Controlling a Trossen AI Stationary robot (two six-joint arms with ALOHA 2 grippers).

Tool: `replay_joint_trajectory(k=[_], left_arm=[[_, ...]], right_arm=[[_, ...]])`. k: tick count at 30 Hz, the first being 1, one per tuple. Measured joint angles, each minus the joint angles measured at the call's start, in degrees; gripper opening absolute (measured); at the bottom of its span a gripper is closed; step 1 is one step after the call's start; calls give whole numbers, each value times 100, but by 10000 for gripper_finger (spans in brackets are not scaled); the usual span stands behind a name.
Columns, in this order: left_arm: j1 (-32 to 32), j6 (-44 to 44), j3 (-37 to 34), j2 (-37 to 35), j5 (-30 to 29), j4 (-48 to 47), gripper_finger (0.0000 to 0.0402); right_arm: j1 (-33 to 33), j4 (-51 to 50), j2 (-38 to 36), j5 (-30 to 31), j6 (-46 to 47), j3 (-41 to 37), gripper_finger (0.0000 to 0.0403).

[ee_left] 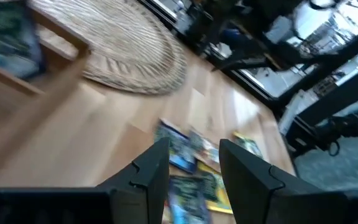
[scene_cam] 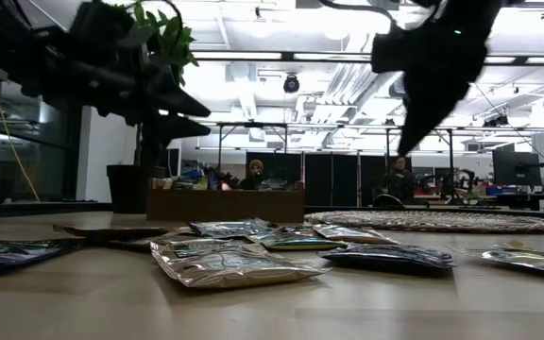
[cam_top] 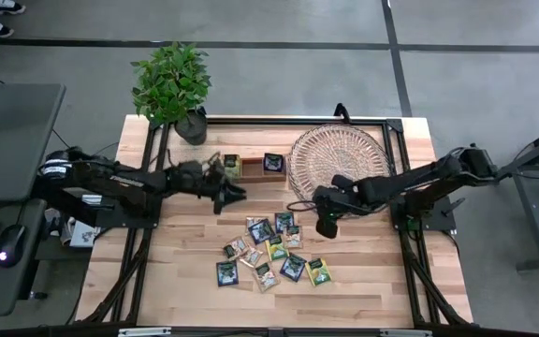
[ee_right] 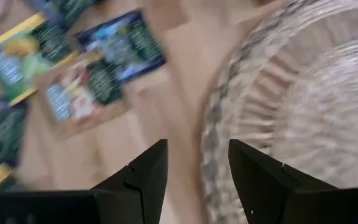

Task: Pick & Place Tea
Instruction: Put the yellow tea bag into the left section of the wooden organizer

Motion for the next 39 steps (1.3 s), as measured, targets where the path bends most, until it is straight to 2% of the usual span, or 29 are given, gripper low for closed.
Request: replay_joint_trajectory(k=[7,13,16,25,34,39], left_arm=[[-1479,-458,279,0,-1857,-163,138],[-2348,-755,995,7,-3165,-870,138],[-2629,-870,1412,206,-3682,-1373,138],[-3336,-1632,2061,934,-4160,-1606,138],[-3985,-2361,2393,1595,-4728,-1573,138],[-4212,-2436,2580,1764,-4846,-1549,138]], right_arm=[[382,948,-554,-979,-375,-952,165],[841,1854,-761,-1466,-469,-1507,165],[1098,2282,-726,-1487,-577,-1570,165],[1694,2530,-315,-1274,-773,-1577,165],[1748,3080,262,-1584,-747,-1577,166],[1744,3241,343,-1653,-755,-1577,191]])
